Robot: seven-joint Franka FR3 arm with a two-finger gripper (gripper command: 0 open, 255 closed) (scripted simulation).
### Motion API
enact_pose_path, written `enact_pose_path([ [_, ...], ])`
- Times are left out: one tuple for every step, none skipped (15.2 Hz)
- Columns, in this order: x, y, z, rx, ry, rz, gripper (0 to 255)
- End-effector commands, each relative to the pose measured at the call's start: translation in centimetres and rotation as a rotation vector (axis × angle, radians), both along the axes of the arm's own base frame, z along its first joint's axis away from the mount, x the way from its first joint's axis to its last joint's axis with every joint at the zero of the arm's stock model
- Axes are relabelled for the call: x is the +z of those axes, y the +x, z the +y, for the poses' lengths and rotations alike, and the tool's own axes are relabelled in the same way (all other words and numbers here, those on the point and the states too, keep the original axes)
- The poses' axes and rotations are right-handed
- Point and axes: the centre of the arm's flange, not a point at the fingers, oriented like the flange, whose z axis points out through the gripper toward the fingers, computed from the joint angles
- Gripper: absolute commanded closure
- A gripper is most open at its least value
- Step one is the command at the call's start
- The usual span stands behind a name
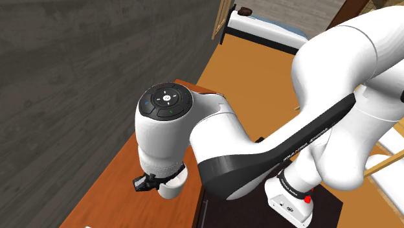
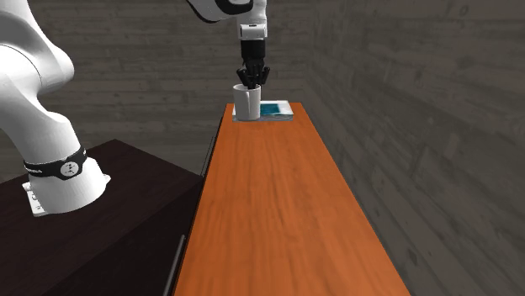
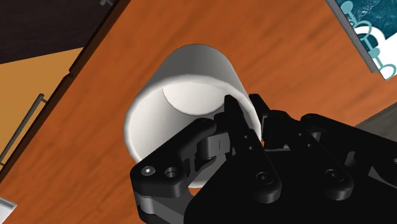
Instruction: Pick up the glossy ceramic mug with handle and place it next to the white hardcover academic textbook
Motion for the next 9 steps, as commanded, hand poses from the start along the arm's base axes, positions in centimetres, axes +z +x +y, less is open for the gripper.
enact_pose_path([
  [-1.0, 0.0, 0.1, 0.000, 0.001, 0.000, 255],
  [-1.5, 0.0, 0.1, 0.000, 0.001, 0.000, 255],
  [-2.0, 0.0, 0.1, 0.000, 0.001, 0.000, 255],
  [-2.6, 0.0, 0.1, 0.000, 0.001, 0.000, 255],
  [-3.1, 0.0, 0.1, 0.000, 0.001, 0.000, 255],
  [-3.6, 0.0, 0.1, 0.000, 0.001, 0.000, 255],
  [-4.2, 0.0, 0.1, 0.000, 0.001, 0.000, 255],
  [-4.7, 0.0, 0.1, 0.000, 0.001, 0.000, 255],
  [-5.2, 0.0, 0.1, 0.000, 0.001, 0.000, 255],
])
